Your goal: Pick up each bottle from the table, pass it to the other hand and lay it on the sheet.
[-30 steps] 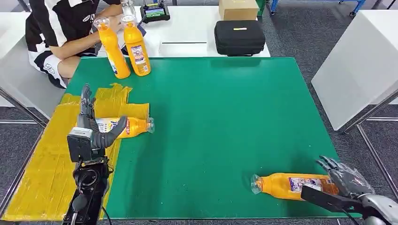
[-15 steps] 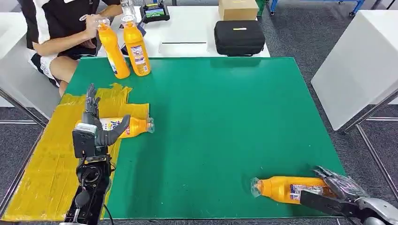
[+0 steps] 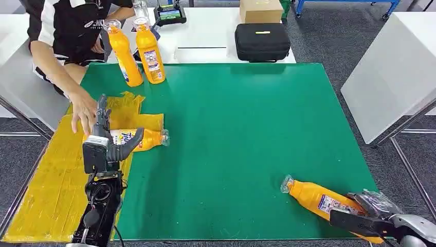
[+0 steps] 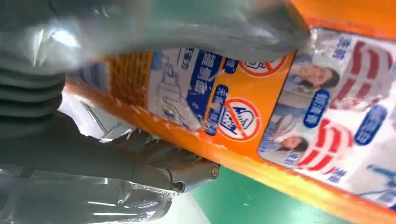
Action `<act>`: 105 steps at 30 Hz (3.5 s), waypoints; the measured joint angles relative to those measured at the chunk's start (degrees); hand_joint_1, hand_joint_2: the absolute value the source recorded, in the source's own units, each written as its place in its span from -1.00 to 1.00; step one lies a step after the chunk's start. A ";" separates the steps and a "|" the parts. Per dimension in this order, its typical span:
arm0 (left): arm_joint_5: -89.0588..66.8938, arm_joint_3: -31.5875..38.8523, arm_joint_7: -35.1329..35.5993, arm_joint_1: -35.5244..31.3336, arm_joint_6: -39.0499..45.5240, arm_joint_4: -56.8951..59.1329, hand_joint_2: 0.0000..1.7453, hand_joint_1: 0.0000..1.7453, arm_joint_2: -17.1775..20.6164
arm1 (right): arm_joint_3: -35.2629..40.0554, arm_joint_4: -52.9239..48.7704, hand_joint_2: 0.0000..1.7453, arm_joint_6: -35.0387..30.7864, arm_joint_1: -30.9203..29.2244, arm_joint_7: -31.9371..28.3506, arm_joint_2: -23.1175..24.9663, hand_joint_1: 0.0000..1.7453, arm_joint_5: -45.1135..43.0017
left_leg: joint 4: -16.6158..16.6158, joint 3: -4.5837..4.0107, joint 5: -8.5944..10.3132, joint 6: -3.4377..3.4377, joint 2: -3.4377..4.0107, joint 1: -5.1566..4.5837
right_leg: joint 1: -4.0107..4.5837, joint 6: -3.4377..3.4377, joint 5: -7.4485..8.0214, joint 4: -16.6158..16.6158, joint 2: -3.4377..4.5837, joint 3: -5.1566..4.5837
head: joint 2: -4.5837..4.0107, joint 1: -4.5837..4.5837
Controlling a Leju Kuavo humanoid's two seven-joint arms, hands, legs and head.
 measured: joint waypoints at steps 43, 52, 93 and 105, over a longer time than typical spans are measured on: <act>-4.70 -9.55 4.19 2.76 -8.87 -3.98 1.00 -1.00 -1.14 | 0.09 3.01 1.00 -36.04 -12.26 -12.83 40.15 1.00 -12.19 | -0.01 -0.12 0.04 -0.06 -0.01 0.14 | 0.09 -0.02 -0.01 0.04 -0.01 -0.07 | 0.00 0.00; 0.31 -12.31 7.17 -0.19 -16.92 -1.51 -1.00 -1.00 -1.16 | 3.21 9.51 1.00 -39.32 -17.81 -15.45 41.59 1.00 -14.99 | -0.01 -0.09 0.09 -0.09 -0.03 0.14 | 0.09 -0.02 0.00 0.05 -0.01 -0.07 | 0.00 0.00; 16.88 -15.87 13.16 -3.82 -29.66 8.57 1.00 -1.00 -0.81 | 26.32 27.15 1.00 -46.95 -25.36 -15.91 43.63 1.00 -6.42 | -0.01 -0.11 0.09 -0.10 -0.04 0.15 | 0.09 -0.02 0.00 0.06 -0.01 -0.08 | 0.00 0.04; 20.42 -15.85 14.45 -4.66 -30.93 10.36 1.00 -1.00 -0.85 | 30.69 27.58 1.00 -47.39 -25.46 -14.64 43.82 1.00 -5.27 | -0.01 -0.12 0.09 -0.10 -0.04 0.14 | 0.09 -0.02 0.00 0.06 -0.01 -0.08 | 0.00 0.00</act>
